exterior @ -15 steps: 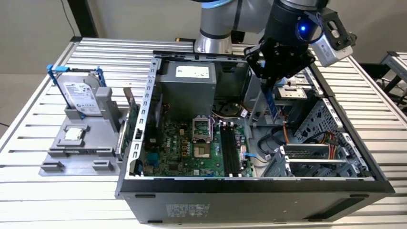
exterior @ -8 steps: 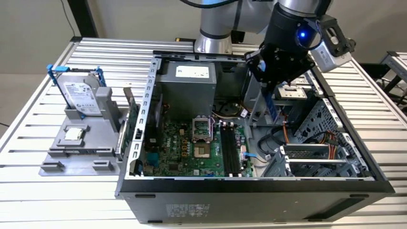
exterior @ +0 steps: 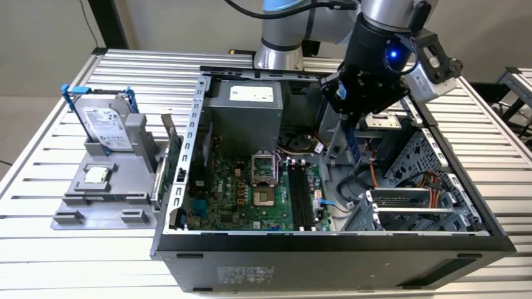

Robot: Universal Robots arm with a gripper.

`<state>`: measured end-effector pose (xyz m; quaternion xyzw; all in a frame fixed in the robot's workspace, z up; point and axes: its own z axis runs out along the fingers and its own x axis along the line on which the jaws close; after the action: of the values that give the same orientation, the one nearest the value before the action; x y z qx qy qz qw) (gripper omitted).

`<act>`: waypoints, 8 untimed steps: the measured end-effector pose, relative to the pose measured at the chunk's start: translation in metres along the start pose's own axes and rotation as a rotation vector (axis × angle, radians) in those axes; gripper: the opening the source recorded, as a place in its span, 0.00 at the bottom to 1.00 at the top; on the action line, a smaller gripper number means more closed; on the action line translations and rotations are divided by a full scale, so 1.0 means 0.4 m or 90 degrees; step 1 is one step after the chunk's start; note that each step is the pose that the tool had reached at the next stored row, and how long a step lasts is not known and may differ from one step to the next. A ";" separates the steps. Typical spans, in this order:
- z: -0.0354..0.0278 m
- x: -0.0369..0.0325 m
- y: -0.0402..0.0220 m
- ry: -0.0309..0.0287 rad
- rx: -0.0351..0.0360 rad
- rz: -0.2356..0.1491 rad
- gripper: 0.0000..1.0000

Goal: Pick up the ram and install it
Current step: 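Insert the ram into the slot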

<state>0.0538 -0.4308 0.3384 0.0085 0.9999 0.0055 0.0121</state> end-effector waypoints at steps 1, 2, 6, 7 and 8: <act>0.003 0.002 0.000 0.0000 0.0001 0.001 0.00; 0.006 0.004 -0.001 0.0000 0.0002 0.001 0.00; 0.018 0.017 -0.001 -0.0001 0.0004 0.005 0.00; 0.021 0.021 -0.001 -0.0001 0.0006 0.007 0.00; 0.024 0.024 -0.001 -0.0001 0.0007 0.008 0.00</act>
<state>0.0443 -0.4311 0.3284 0.0144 0.9998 0.0050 0.0121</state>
